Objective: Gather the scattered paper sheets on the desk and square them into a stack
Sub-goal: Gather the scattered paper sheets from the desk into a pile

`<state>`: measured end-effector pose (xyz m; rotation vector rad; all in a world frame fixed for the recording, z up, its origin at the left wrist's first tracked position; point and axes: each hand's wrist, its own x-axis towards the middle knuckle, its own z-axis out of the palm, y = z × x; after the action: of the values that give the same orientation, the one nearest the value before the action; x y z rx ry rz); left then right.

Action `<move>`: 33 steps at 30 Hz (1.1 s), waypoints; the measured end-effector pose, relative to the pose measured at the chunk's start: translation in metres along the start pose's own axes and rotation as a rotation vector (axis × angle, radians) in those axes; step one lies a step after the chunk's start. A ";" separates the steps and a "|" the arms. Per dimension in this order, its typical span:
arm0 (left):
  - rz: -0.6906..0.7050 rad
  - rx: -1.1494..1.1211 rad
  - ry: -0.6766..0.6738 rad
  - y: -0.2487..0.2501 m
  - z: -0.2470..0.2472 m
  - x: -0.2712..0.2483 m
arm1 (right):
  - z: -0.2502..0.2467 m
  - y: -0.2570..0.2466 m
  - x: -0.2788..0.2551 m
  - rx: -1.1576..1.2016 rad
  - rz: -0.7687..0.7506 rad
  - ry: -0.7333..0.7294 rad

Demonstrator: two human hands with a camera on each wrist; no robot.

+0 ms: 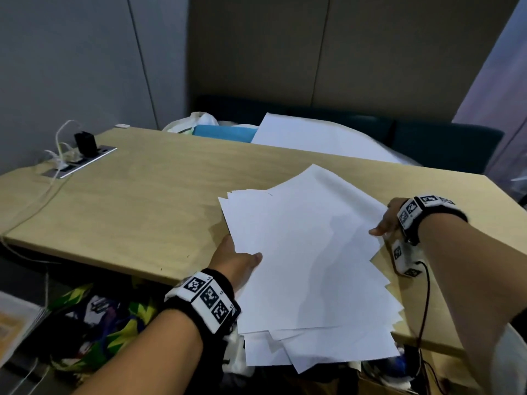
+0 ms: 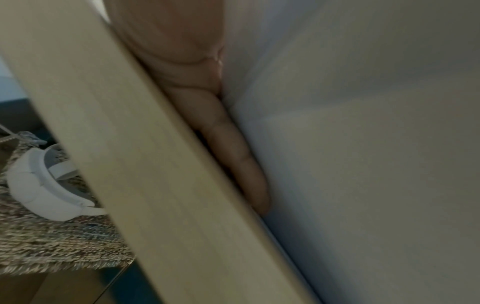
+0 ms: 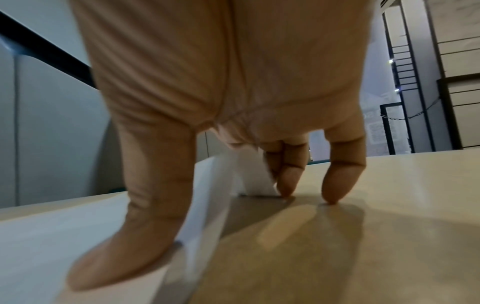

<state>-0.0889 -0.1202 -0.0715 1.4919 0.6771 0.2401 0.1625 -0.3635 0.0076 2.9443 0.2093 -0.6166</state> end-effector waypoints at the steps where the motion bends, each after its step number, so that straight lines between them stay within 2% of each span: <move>1: -0.005 -0.008 -0.009 -0.001 0.000 0.000 | 0.001 0.003 0.002 0.033 -0.009 -0.025; 5: -0.005 -0.016 -0.005 -0.002 0.001 0.000 | 0.008 0.022 0.033 0.164 -0.074 -0.030; 7: -0.004 0.001 0.007 -0.001 0.001 -0.001 | 0.007 0.018 0.012 0.257 -0.113 0.025; 10: -0.004 0.006 -0.006 0.000 0.001 -0.002 | 0.007 0.009 -0.027 0.548 -0.093 0.177; 12: 0.012 0.027 0.005 0.002 0.001 -0.003 | 0.005 0.012 -0.037 0.712 -0.064 0.338; 14: 0.032 0.048 0.018 0.004 0.000 -0.005 | -0.004 0.015 -0.053 0.823 -0.091 0.567; 16: 0.033 0.058 0.021 0.004 -0.001 -0.006 | -0.016 0.016 -0.078 0.902 -0.172 0.752; 19: 0.024 0.077 0.035 0.005 -0.001 -0.005 | -0.031 0.013 -0.118 1.078 -0.319 0.931; 20: 0.021 0.084 0.040 0.006 -0.001 -0.005 | -0.030 0.011 -0.126 1.175 -0.348 0.938; 22: 0.022 0.097 0.029 0.006 -0.001 -0.005 | -0.021 0.005 -0.143 1.411 -0.412 0.814; 23: 0.018 0.094 0.023 0.007 -0.001 -0.006 | -0.011 0.000 -0.149 1.453 -0.405 0.741; 25: -0.001 0.060 0.022 0.010 -0.001 -0.008 | 0.017 -0.011 -0.160 1.397 -0.380 0.635; 29: -0.026 -0.052 0.054 0.022 0.002 -0.015 | 0.066 -0.033 -0.193 1.206 -0.311 0.647; 31: -0.096 -0.245 0.008 0.027 0.003 -0.024 | 0.082 -0.039 -0.202 1.213 -0.278 0.645; 33: -0.131 -0.321 -0.093 0.025 0.003 -0.028 | 0.093 -0.041 -0.200 1.225 -0.246 0.643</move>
<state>-0.1032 -0.1353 -0.0399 1.1407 0.6269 0.1685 -0.0616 -0.3592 0.0002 4.2570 0.3420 0.4421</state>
